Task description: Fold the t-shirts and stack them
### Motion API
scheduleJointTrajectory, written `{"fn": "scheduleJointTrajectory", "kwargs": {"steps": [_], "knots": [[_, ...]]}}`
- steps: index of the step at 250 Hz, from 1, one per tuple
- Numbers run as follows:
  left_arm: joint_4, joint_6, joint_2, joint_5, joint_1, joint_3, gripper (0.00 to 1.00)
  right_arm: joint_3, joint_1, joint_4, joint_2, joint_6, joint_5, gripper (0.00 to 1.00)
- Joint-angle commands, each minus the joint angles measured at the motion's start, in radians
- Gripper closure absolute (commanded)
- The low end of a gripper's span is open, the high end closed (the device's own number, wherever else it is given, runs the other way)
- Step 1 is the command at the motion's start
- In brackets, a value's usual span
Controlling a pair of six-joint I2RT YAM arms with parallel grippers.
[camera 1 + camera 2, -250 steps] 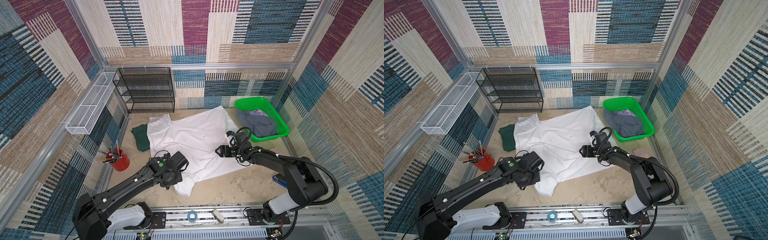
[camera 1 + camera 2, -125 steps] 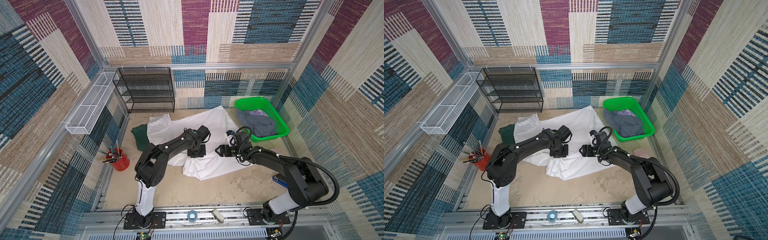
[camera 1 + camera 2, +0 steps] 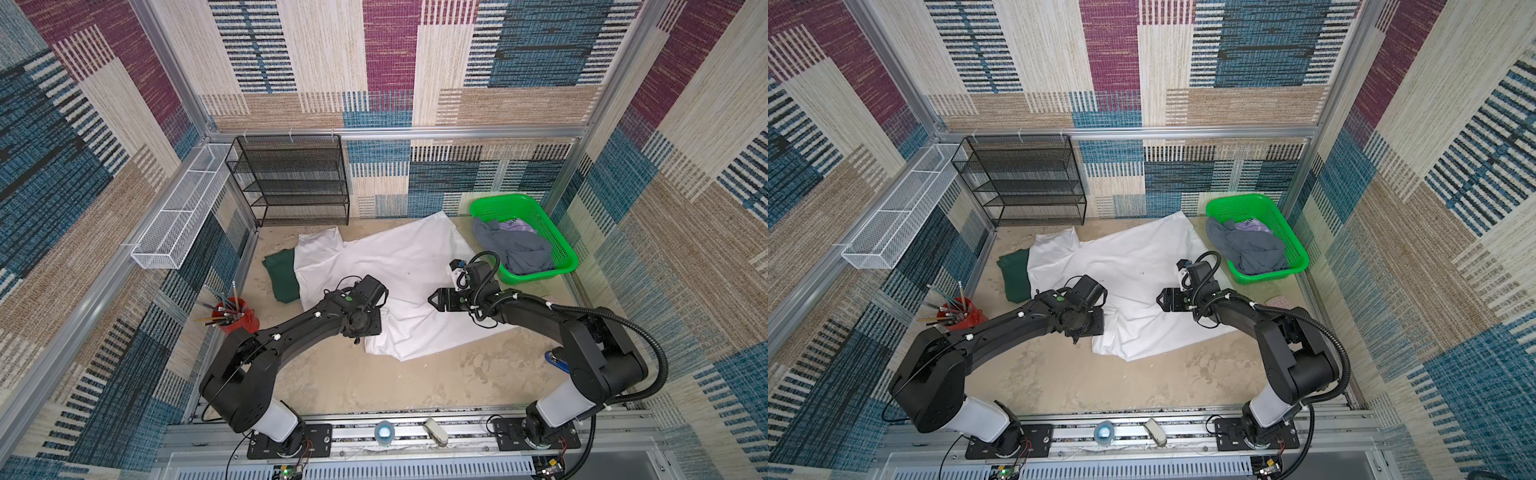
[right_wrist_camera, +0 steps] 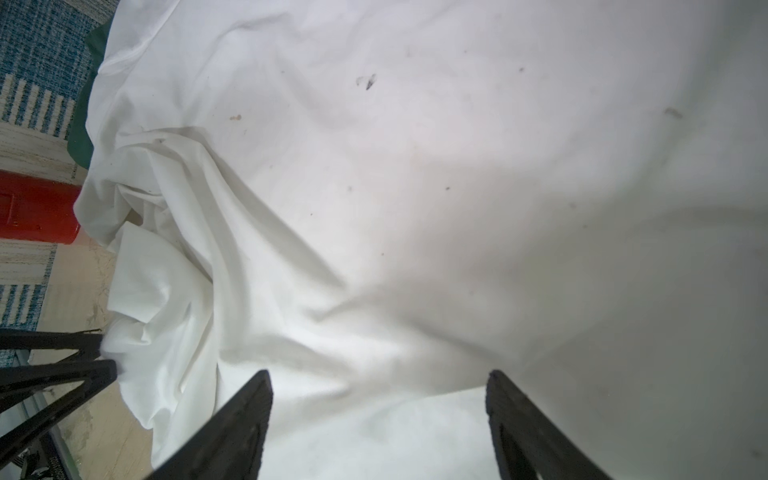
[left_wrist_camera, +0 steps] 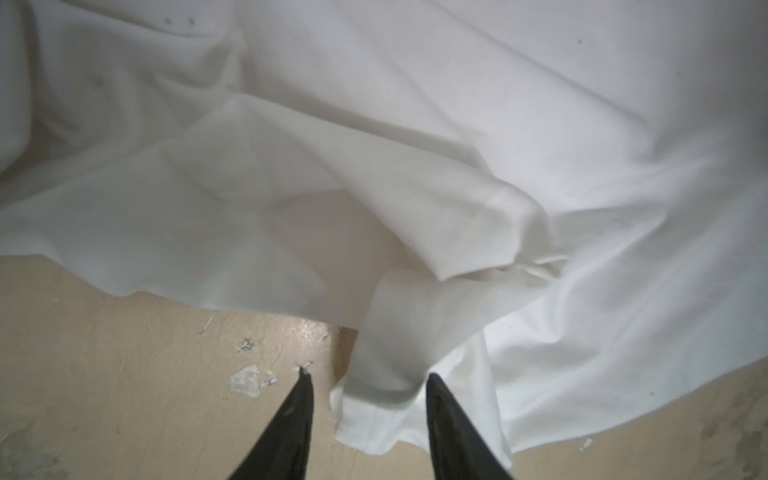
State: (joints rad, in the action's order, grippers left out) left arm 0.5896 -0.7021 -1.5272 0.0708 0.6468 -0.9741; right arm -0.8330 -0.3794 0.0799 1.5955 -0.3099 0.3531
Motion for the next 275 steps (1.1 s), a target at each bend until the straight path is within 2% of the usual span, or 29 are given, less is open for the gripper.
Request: {"fn": "scheduleJointTrajectory", "kwargs": {"steps": [1, 41, 60, 73, 87, 114, 147, 175, 198, 216, 244, 275], "knots": [[-0.144, -0.021, 0.013, -0.062, -0.023, 0.037, 0.54, -0.002, -0.001, -0.005, -0.011, 0.002, 0.006, 0.18], [-0.233, 0.0, -0.024, -0.126, -0.052, 0.028, 0.52, 0.01, 0.0, 0.003, -0.028, 0.001, -0.003, 0.18], [-0.245, 0.005, -0.054, -0.166, -0.06, 0.012, 0.55, 0.011, -0.001, 0.007, -0.032, 0.0, -0.003, 0.18], [-0.241, 0.007, -0.063, -0.178, -0.061, 0.008, 0.62, 0.013, -0.001, 0.009, -0.036, 0.001, -0.006, 0.18], [-0.242, -0.001, -0.054, -0.191, -0.061, 0.02, 0.76, 0.016, 0.0, 0.006, -0.042, 0.001, -0.008, 0.18], [-0.223, -0.047, 0.038, -0.189, -0.051, 0.088, 1.0, 0.017, -0.001, 0.001, -0.043, 0.004, -0.002, 0.18], [-0.056, -0.179, 0.251, -0.046, 0.038, 0.167, 1.0, 0.019, 0.0, -0.019, -0.034, 0.008, 0.014, 0.18], [0.186, -0.409, 0.389, 0.05, 0.157, 0.183, 1.0, 0.014, 0.0, -0.036, -0.022, 0.011, 0.024, 0.18], [0.3, -0.599, 0.447, 0.07, 0.296, 0.186, 1.0, 0.006, 0.0, -0.043, -0.013, 0.011, 0.027, 0.18], [0.358, -0.686, 0.437, 0.083, 0.4, 0.155, 1.0, 0.006, 0.0, -0.054, -0.009, 0.01, 0.028, 0.18], [0.429, -0.7, 0.354, 0.103, 0.492, 0.055, 0.66, 0.008, 0.0, -0.068, -0.001, 0.004, 0.035, 0.18], [0.483, -0.647, 0.307, 0.188, 0.505, -0.037, 0.54, 0.015, 0.0, -0.07, -0.002, 0.0, 0.041, 0.18]]}}
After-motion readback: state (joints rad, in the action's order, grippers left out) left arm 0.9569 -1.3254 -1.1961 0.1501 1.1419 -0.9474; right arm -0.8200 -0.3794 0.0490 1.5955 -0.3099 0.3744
